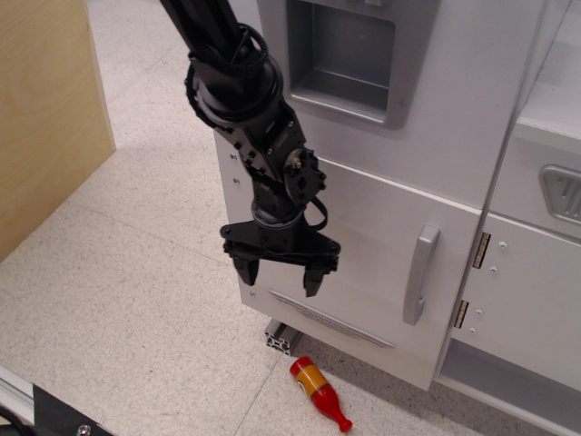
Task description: Close low fridge
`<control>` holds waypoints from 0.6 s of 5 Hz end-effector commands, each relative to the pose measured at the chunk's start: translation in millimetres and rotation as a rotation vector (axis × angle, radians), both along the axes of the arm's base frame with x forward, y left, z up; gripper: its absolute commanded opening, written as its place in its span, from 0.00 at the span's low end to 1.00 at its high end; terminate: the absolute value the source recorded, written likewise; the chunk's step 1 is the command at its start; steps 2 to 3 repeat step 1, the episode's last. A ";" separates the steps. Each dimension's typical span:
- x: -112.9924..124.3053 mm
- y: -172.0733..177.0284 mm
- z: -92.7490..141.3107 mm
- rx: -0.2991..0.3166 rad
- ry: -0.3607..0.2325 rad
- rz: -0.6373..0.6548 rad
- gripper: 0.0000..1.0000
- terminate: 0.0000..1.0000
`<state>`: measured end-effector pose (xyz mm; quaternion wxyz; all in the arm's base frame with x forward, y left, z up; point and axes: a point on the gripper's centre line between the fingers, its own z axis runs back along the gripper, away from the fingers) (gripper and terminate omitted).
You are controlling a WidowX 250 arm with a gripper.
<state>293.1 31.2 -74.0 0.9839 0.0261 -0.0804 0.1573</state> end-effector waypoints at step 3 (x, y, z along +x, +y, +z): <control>11.7 7.4 22.8 0.008 -0.054 -0.004 1.00 1.00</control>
